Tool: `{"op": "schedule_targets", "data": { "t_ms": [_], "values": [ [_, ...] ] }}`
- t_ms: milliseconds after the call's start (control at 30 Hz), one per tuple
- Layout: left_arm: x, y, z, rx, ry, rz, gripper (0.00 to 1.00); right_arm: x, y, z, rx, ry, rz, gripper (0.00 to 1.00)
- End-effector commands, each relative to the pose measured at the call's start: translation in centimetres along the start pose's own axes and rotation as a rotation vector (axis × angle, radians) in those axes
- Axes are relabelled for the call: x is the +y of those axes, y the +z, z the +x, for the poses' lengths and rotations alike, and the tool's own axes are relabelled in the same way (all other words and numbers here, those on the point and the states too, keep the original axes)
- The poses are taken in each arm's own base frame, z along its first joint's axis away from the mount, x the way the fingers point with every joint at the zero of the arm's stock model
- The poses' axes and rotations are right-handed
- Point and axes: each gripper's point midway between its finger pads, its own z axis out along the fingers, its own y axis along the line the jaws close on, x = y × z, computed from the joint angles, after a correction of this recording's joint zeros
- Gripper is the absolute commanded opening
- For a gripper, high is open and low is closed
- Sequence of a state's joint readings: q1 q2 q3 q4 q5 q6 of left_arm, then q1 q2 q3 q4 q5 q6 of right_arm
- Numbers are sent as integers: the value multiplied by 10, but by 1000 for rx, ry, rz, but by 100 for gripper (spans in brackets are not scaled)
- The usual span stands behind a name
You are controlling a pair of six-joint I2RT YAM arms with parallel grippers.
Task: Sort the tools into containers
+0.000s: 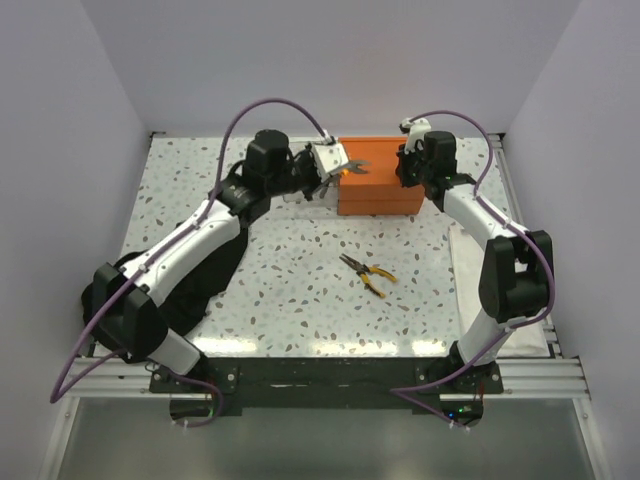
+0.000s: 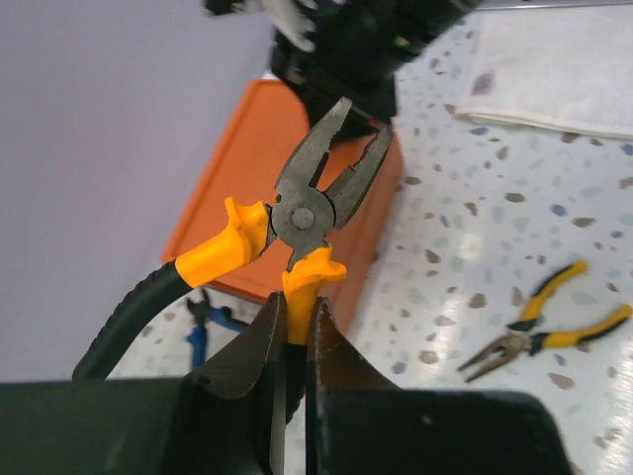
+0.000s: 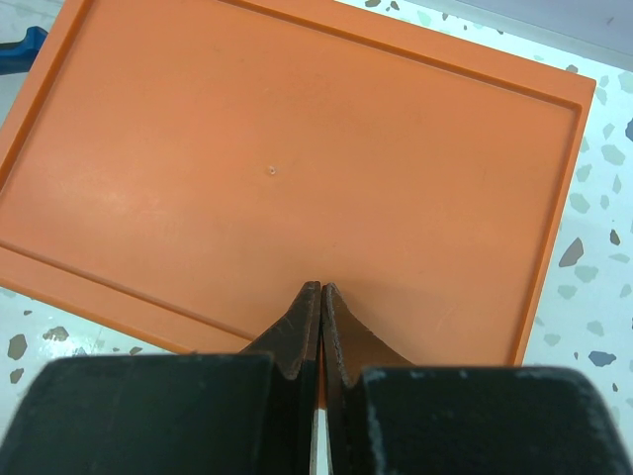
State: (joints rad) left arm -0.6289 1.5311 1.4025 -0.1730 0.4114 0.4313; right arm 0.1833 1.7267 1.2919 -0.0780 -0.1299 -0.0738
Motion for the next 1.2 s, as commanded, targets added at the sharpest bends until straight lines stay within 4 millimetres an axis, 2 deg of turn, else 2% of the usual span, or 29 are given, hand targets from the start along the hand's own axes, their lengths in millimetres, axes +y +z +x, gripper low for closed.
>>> {"op": "schedule_targets", "data": {
  "t_ms": [0, 33, 100, 133, 167, 200, 233, 300, 333, 433, 567, 800, 867, 900, 933, 967, 1000, 1067, 1100, 1133, 1167],
  "values": [
    [59, 2, 1, 29, 90, -107, 0, -2, -4, 89, 295, 9, 19, 0],
    [70, 9, 17, 66, 81, -122, 0, -2, -5, 88, 293, 9, 19, 0],
    [89, 12, 19, 73, 80, -147, 0, -2, -6, 86, 289, 7, 19, 0],
    [97, 20, 37, 108, 63, -149, 0, -3, -7, 84, 284, 5, 21, 0],
    [104, 23, 44, 128, 61, -158, 0, -4, -7, 85, 285, 4, 23, 0],
    [113, 25, 40, 137, 64, -172, 0, -4, -8, 85, 285, 4, 23, 0],
    [118, 37, 63, 193, 42, -170, 0, -4, -9, 84, 280, 3, 25, 0],
    [128, 50, 81, 240, -5, -174, 0, -3, -11, 87, 283, 4, 25, 0],
    [137, 50, 89, 255, -33, -197, 0, -3, -11, 87, 283, 4, 23, 0],
    [148, 59, 108, 279, -82, -217, 0, -4, -13, 89, 283, 4, 26, 0],
    [152, 63, 125, 308, -115, -241, 0, -6, -14, 90, 282, 6, 30, 0],
    [146, 61, 154, 380, -218, -258, 0, -8, -13, 92, 286, 9, 33, 0],
    [143, 61, 158, 395, -248, -254, 12, -7, -12, 93, 288, 11, 31, 0],
    [147, 61, 154, 390, -255, -265, 19, -8, -12, 94, 291, 11, 33, 0],
    [150, 60, 151, 389, -295, -296, 32, -8, -11, 94, 292, 12, 32, 0],
    [153, 59, 147, 388, -318, -312, 38, -8, -10, 93, 291, 11, 33, 0],
    [163, 57, 128, 348, -328, -342, 44, -8, -10, 93, 292, 13, 31, 0],
    [166, 55, 95, 263, -368, -338, 59, -8, -8, 92, 292, 13, 31, 0],
    [165, 46, 66, 192, -359, -316, 60, -8, -8, 92, 292, 13, 34, 0],
    [148, 47, 43, 116, -351, -210, 61, -8, -8, 92, 294, 13, 33, 0],
    [145, 44, 19, 32, -309, -181, 62, -8, -7, 93, 297, 12, 33, 0]
  ]
}}
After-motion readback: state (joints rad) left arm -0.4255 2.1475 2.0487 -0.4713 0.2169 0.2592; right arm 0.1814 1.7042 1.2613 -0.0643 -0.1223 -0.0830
